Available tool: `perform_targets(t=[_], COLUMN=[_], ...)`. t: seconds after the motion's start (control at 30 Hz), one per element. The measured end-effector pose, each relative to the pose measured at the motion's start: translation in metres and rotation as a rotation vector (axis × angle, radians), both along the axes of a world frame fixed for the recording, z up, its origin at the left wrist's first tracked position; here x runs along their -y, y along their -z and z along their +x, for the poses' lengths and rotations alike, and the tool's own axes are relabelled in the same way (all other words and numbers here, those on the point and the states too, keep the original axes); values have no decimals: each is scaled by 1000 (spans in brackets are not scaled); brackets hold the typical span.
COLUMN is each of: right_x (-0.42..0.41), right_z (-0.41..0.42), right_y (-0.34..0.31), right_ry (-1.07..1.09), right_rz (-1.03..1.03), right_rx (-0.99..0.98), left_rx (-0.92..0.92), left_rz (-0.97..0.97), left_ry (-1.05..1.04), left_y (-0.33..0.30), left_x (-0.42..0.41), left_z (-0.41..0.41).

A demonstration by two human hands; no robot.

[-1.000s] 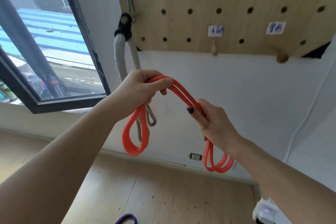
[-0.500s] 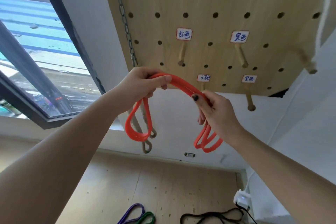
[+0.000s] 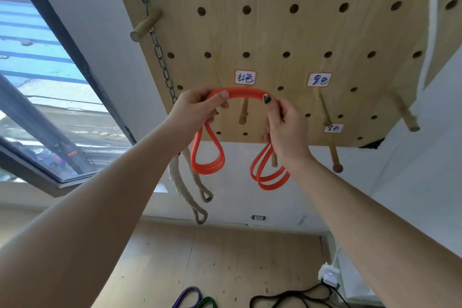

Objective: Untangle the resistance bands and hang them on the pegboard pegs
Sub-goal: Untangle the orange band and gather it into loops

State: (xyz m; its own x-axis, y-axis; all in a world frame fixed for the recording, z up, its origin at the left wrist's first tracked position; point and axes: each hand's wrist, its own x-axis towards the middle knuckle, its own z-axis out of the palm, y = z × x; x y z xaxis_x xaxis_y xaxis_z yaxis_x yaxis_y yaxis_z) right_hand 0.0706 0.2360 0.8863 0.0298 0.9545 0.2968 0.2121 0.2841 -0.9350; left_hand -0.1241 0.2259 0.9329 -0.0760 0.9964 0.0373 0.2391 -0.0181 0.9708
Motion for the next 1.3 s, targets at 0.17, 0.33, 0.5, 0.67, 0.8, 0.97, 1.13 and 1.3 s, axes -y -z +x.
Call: perform_targets(t=[0.17, 0.33, 0.5, 0.67, 0.8, 0.97, 1.13, 1.3], right_x=[-23, -43, -49, -36, -39, -53, -68, -71], right_z=[-11, -23, -44, -64, -69, -65, -68, -77], right_y=[16, 26, 34, 48, 48, 55, 53, 62], right_ry=[48, 119, 214, 251, 282, 318, 369, 348], right_rz=[12, 9, -61, -139, -86, -36, -14, -22], right_rx=[14, 19, -33, -132, -101, -57, -104, -103], left_rx=[-14, 44, 62, 38, 5, -61, -72, -459], left_rz=[2, -1, -5, 9, -9, 26, 123, 217], left_ry=[-73, -116, -89, -13, 62, 126, 121, 5], left_y=[14, 29, 41, 51, 62, 69, 65, 77], left_x=[-20, -39, -57, -67, -70, -73, -81, -77], left_z=[4, 6, 0, -7, -10, -7, -5, 4])
